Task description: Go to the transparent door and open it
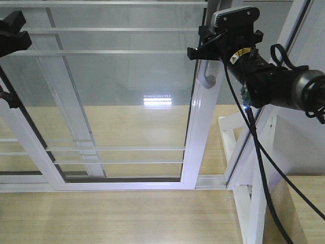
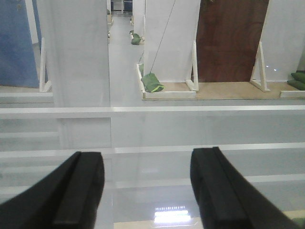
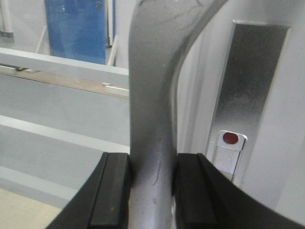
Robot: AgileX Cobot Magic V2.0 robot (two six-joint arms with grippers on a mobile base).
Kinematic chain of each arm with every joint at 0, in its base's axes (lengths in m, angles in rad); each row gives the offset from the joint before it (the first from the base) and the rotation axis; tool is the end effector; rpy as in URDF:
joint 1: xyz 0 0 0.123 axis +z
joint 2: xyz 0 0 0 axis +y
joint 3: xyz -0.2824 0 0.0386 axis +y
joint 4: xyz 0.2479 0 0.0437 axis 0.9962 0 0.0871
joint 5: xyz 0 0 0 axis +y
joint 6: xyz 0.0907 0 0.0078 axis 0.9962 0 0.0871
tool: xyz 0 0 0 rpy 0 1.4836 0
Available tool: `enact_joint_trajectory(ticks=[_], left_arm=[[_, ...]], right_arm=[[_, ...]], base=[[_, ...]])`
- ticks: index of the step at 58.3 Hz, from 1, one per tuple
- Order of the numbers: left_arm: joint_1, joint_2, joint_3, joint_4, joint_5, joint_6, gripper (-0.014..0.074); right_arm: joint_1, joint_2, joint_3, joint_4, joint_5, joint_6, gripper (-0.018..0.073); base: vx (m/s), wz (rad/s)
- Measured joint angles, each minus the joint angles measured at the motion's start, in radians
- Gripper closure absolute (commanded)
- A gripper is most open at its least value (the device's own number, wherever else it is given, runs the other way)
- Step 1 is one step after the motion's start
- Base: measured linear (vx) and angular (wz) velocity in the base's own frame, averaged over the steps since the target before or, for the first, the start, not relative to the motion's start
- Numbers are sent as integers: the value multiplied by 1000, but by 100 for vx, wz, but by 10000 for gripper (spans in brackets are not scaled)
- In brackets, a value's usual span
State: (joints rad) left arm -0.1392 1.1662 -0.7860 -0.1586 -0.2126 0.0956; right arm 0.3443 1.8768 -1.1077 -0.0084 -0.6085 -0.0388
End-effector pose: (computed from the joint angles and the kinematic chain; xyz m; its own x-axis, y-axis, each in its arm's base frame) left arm 0.2593 -0.0333 0.3387 -0.0882 -0.0476 -0.9950 0.1007 0.9933 -0.0565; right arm 0.3963 0.1426 0.2328 -0.0534 -0.0677 -0.9963 -0.3448 0.9376 -0.0452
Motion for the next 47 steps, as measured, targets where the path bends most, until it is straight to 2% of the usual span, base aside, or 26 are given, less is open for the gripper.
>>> enact_joint_trajectory(ticks=[5, 15, 22, 28, 34, 42, 47], left_arm=[[0, 0, 0, 0, 0, 0, 80], [0, 0, 0, 0, 1, 0, 80], [0, 0, 0, 0, 21, 0, 80], [-8, 0, 0, 0, 72, 0, 80], [-36, 0, 0, 0, 121, 0, 80], [-97, 0, 0, 0, 150, 0, 80], [-140, 1, 0, 0, 148, 0, 80]], right_arm=[[24, -10, 12, -2, -6, 1, 401], [104, -68, 40, -130, 21, 1, 401], [107, -135, 98, -141, 71, 1, 412], [106, -225, 178, -117, 83, 1, 473], [106, -340, 277, -81, 83, -2, 570], [106, -508, 435, -2, 82, -39, 568], [106, -614, 547, 65, 82, -106, 566]], base=[[0, 0], [0, -1], [0, 0], [0, 0], [0, 0], [0, 0], [0, 0]])
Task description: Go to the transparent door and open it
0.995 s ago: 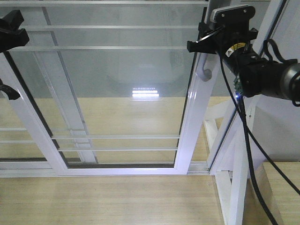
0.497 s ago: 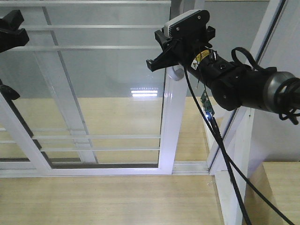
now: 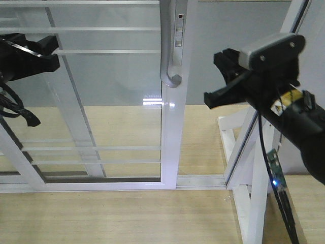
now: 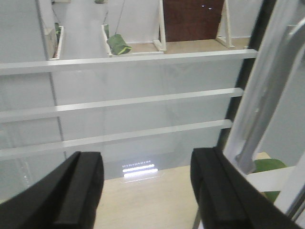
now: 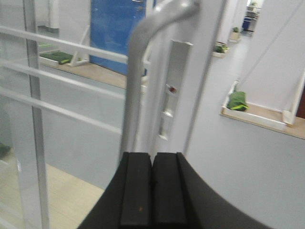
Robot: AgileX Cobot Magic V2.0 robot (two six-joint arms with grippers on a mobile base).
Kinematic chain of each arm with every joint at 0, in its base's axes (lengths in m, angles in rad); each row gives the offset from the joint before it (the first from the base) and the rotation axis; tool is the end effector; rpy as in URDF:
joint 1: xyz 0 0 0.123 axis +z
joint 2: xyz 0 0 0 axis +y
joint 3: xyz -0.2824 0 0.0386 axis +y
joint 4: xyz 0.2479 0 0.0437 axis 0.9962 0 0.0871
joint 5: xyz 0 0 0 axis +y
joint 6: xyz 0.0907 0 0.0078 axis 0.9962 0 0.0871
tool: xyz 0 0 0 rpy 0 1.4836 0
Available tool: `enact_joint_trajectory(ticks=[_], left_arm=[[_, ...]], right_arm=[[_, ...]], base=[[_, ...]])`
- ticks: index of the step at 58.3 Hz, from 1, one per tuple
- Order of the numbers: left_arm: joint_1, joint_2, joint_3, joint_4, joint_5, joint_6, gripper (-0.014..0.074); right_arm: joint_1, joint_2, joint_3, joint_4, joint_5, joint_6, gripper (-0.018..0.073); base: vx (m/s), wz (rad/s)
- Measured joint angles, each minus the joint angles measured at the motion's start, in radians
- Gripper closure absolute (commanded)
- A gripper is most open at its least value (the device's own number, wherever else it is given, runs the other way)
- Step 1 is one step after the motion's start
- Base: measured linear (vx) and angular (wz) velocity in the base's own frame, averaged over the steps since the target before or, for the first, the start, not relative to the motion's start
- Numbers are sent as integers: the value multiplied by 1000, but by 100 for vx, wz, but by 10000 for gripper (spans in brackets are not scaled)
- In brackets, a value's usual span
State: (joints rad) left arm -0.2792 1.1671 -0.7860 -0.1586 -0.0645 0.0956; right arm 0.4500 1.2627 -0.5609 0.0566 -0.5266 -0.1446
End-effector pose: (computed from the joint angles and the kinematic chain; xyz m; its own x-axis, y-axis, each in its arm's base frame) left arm 0.2497 -0.0707 0.3253 -0.2356 0.0024 -0.9719 0.2518 0.9660 -0.0587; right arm 0.2346 0.1105 0.2689 -0.0403 -0.1255 -0.9913 -0.4150 0.9046 -0.0976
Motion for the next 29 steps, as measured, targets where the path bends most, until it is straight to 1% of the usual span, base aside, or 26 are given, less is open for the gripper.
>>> enact_joint_trajectory(ticks=[5, 9, 16, 17, 25, 29], left_arm=[[-41, 11, 0, 0, -18, 0, 80], [-80, 42, 0, 0, -50, 0, 80], [-140, 122, 0, 0, -144, 0, 80], [-153, 145, 0, 0, -167, 0, 80], [-212, 273, -8, 0, -313, 0, 80], [-235, 341, -37, 0, -352, 0, 80]], right_arm=[[0, -89, 99, 98, 1, -93, 566], [0, -163, 179, 183, 1, -190, 566], [0, -257, 271, 333, 1, -319, 566], [0, -275, 286, 367, 0, -344, 566], [0, -341, 318, 526, -6, -452, 566], [0, -354, 320, 573, -18, -493, 566]], base=[[0, 0], [0, 0], [0, 0], [0, 0], [0, 0], [0, 0]])
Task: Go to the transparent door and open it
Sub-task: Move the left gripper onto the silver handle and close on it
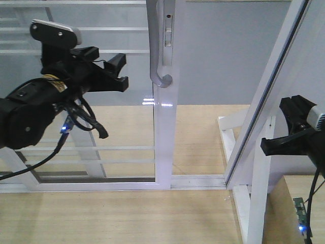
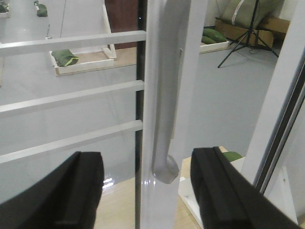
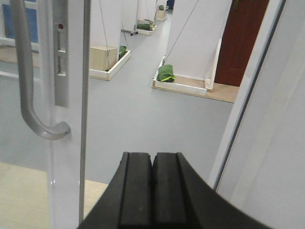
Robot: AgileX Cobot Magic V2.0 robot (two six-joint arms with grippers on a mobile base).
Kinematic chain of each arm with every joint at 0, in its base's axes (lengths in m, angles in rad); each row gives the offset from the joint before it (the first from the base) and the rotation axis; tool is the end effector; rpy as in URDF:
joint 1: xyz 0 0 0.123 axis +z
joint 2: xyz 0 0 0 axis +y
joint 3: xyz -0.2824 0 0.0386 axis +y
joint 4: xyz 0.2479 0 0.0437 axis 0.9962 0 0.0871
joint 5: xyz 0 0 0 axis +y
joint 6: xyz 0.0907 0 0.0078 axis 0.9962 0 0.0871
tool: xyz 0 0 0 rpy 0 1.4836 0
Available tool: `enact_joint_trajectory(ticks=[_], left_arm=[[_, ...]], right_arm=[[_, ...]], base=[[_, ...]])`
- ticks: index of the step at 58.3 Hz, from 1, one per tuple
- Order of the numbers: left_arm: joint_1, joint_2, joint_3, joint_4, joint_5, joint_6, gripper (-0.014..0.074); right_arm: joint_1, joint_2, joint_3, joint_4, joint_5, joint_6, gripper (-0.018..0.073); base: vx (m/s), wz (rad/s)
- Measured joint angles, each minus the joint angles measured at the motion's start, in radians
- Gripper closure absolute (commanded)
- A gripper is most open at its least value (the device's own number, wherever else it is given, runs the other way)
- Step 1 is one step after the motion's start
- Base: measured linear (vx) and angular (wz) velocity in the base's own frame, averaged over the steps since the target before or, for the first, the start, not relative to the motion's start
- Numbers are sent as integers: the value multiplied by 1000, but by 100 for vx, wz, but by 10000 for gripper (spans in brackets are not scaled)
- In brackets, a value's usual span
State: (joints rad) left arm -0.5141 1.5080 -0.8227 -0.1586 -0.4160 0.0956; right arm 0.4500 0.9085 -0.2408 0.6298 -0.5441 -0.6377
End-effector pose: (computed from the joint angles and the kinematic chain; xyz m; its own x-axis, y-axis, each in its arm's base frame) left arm 0.2899 -0.1571 0.2672 -0.1831 0.0465 -0.9820 0.4276 0.9032 -0.0370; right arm 0.1602 0.0466 0.2393 -0.1012 -0.1335 -0.9859 -0.1505 0.9816 -0.1175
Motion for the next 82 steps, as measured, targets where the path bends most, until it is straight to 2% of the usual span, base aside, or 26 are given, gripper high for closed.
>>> enact_joint_trajectory(ticks=[7, 29, 69, 75, 82], left_arm=[[-20, 103, -76, 0, -14, 0, 80], [-20, 341, -358, 0, -11, 0, 80], [-7, 539, -701, -8, 162, 0, 85], [4, 549, -715, -26, 173, 0, 127], [13, 552, -721, -43, 193, 0, 270]], right_arm=[[0, -3, 1, 27, -11, -27, 566], [0, -3, 1, 36, -12, -38, 566], [0, -3, 1, 37, -8, -69, 566], [0, -3, 1, 38, 5, -69, 566], [0, -3, 1, 38, 15, -70, 566]], base=[[0, 0], [0, 0], [0, 0], [0, 0], [0, 0]])
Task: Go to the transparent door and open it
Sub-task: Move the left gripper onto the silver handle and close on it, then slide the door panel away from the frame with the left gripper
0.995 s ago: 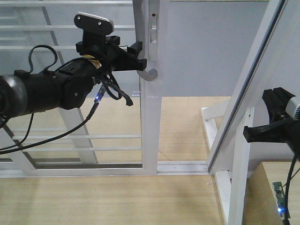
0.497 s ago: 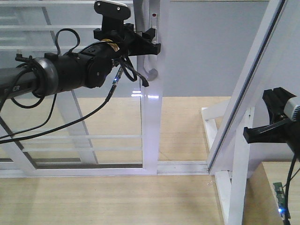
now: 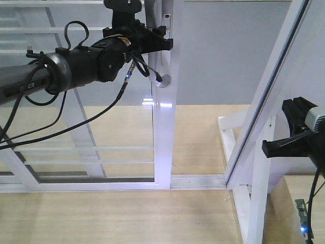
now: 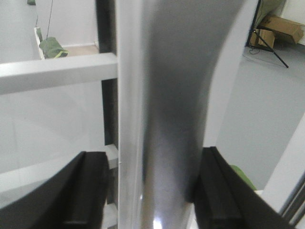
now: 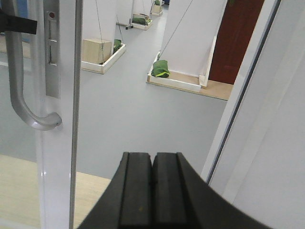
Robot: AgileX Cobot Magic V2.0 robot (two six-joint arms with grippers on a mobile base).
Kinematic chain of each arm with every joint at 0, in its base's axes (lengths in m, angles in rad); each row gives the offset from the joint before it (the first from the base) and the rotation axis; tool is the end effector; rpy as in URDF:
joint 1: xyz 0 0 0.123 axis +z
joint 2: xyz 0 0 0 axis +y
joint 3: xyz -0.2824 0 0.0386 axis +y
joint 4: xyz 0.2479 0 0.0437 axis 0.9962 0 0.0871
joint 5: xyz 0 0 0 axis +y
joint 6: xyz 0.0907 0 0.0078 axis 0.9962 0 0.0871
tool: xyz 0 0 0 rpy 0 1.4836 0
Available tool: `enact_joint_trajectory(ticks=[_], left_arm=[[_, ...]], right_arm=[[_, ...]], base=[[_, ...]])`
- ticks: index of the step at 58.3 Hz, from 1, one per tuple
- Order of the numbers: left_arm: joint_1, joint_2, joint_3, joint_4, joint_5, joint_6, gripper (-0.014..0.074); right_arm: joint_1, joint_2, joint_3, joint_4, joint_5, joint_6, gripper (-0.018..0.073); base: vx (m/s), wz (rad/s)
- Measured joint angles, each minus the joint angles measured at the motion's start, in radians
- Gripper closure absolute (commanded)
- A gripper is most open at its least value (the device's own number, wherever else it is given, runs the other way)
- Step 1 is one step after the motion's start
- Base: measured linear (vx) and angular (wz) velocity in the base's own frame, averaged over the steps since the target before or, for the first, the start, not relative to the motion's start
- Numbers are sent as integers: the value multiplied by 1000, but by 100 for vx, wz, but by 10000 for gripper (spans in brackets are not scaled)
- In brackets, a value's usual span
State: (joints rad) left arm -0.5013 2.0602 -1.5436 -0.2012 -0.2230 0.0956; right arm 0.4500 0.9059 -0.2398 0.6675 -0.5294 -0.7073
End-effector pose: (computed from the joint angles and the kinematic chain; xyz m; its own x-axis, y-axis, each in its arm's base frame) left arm 0.4341 -0.2333 0.2505 -0.2270 0.0098 -0.9738 0.4215 0.9024 -0.0892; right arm 0.1596 0.0456 0.2374 -0.1173 -0.1724 -0.9780 -0.1485 0.9768 -0.1544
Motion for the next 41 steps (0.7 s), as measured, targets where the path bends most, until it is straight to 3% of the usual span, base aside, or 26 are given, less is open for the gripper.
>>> enact_joint_trajectory(ticks=[11, 41], left_arm=[[-5, -1, 0, 1, 10, 1, 608], [24, -61, -3, -11, 166, 52, 596]], right_arm=[[0, 0, 0, 1, 2, 0, 566], [0, 0, 0, 2, 3, 0, 566]], base=[[0, 0], [0, 0]])
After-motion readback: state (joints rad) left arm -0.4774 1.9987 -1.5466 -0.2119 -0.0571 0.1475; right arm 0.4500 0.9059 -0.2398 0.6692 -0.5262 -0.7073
